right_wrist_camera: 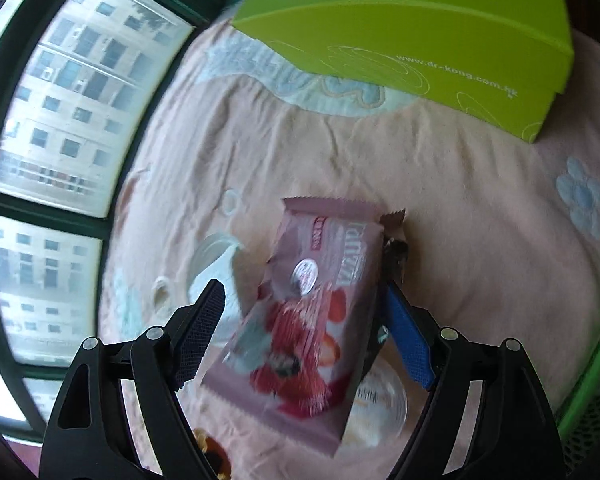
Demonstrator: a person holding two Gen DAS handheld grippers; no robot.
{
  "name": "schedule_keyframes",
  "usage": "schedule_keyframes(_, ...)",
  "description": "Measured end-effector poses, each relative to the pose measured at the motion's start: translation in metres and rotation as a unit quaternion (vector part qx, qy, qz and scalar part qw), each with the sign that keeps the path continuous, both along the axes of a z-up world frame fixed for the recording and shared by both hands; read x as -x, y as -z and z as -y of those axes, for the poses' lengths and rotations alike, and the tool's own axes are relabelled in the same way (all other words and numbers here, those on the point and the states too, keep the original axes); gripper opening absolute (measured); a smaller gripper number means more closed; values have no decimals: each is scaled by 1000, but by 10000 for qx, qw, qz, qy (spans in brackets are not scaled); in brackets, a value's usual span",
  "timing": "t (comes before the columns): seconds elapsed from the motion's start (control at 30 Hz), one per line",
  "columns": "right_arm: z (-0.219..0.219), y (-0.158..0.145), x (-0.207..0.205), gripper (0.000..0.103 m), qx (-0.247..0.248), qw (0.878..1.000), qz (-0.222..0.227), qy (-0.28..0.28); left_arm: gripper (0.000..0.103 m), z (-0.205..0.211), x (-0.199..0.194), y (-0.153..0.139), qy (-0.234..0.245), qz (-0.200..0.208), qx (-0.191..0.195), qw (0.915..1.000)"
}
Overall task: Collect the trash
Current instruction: 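Grasp the pink snack wrapper with the right gripper while the left holds the crust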
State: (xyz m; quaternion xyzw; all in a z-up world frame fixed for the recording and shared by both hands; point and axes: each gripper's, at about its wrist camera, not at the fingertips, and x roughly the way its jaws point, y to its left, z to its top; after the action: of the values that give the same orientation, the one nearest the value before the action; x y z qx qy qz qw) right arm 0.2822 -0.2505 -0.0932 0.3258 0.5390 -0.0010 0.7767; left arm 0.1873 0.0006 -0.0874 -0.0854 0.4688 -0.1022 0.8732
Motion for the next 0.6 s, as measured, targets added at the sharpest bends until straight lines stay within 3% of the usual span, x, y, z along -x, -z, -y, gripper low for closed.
schedule_keyframes(0.13, -2, 10, -5, 73, 235, 9995, -190, 74, 26, -2, -1, 2, -2, -27, 34, 10000)
schedule_keyframes(0.3, -11, 9, -11, 73, 521, 9983, -133, -231, 26, -3, -1, 6, -14, -77, 56, 10000)
schedule_keyframes(0.4, -17, 9, -12, 68, 845, 9956, -154, -373, 26, -2, 0, 4, -6, -60, 66, 10000)
schedule_keyframes(0.47, -18, 8, -8, 49, 982, 9941, -117, -434, 26, -3, 0, 3, -7, -39, 58, 10000)
schedule_keyframes(0.6, -14, 6, -4, 37, 919, 9948, -26, -443, 26, -3, 2, 1, -22, -14, 54, 10000)
